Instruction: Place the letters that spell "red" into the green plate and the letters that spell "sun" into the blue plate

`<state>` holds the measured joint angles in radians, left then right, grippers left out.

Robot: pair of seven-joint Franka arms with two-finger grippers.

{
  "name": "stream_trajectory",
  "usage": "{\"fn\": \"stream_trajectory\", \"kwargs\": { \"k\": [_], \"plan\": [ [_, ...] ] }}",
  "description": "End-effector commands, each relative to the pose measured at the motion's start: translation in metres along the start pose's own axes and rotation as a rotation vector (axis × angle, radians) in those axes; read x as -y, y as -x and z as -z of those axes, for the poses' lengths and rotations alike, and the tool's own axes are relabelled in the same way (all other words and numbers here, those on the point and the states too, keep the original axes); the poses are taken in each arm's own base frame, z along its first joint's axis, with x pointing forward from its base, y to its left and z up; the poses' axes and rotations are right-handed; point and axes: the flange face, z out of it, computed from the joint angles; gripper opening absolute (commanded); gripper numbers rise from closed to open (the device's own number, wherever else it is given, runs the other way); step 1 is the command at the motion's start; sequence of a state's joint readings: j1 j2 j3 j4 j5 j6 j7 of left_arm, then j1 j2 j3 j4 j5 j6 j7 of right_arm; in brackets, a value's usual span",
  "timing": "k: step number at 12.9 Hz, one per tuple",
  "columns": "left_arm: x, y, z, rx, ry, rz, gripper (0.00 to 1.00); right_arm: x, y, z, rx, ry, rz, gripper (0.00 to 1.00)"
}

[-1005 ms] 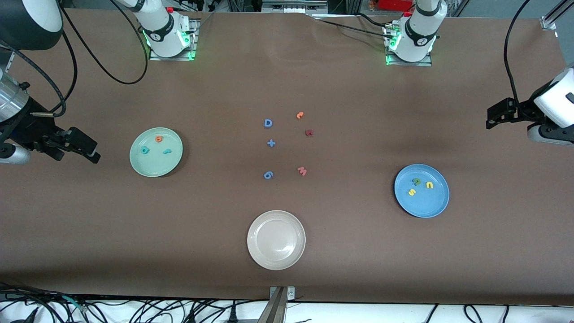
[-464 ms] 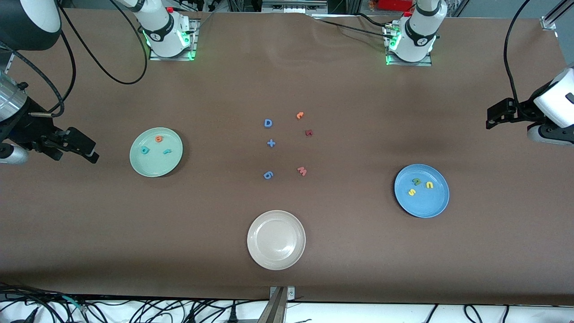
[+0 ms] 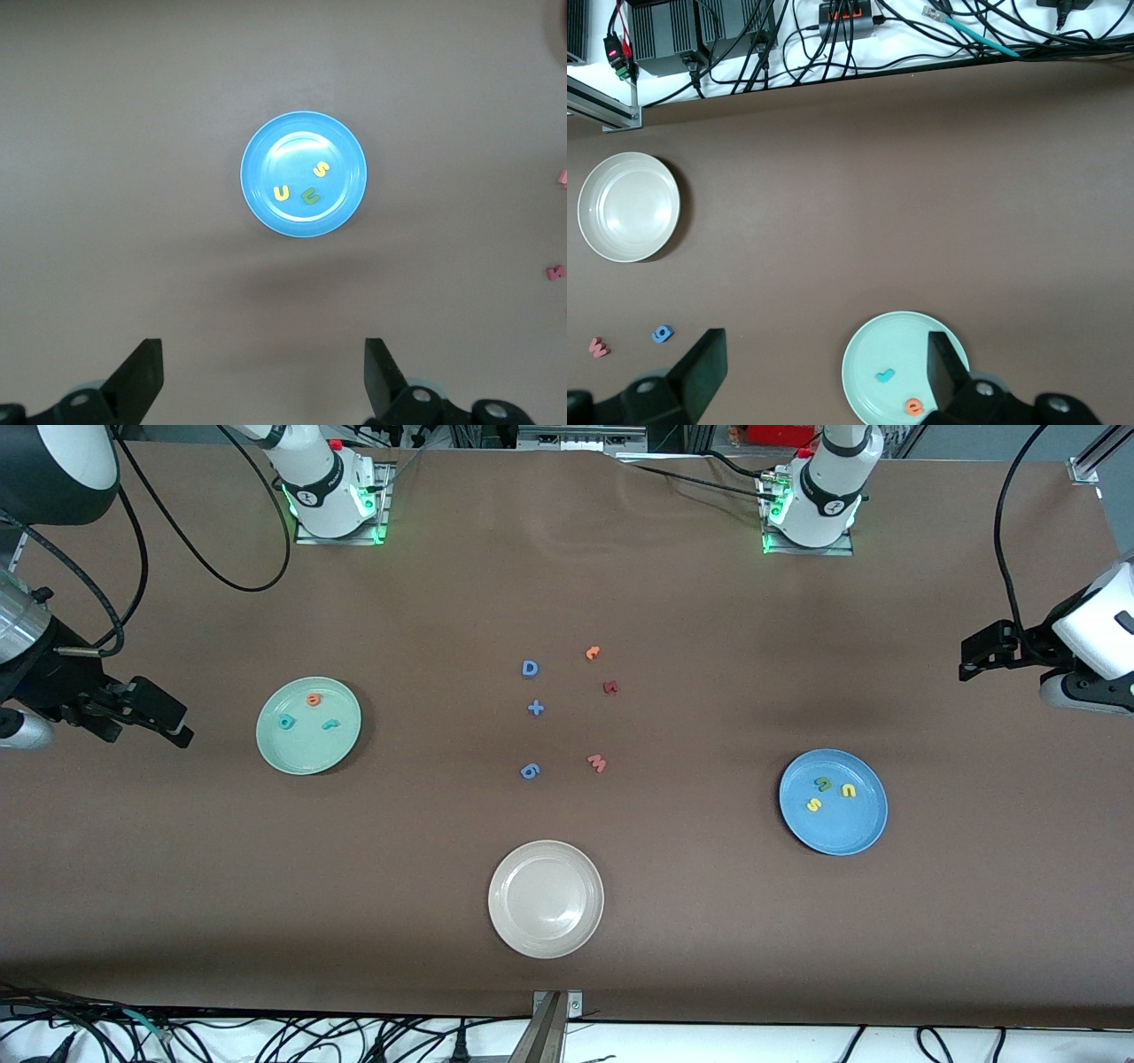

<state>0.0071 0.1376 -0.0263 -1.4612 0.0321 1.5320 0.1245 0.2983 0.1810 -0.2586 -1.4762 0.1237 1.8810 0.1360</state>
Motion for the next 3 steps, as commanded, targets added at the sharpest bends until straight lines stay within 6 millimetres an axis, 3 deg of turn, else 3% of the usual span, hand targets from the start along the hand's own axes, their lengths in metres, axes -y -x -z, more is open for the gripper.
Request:
{"fn": "stream_trajectory", "kwargs": {
  "k": [1, 3],
  "plan": [
    [-0.0033, -0.0067, 0.0045, -0.014, 0.03, 0.0, 1.0, -0.0031, -0.0018, 0.0058, -0.007, -0.024, 0.01, 1.0],
    [-0.0034, -0.0067, 0.0045, -0.014, 0.031, 0.0, 1.0, -0.0023, -0.0017, 0.0057, -0.007, -0.023, 0.014, 1.0]
  ]
}}
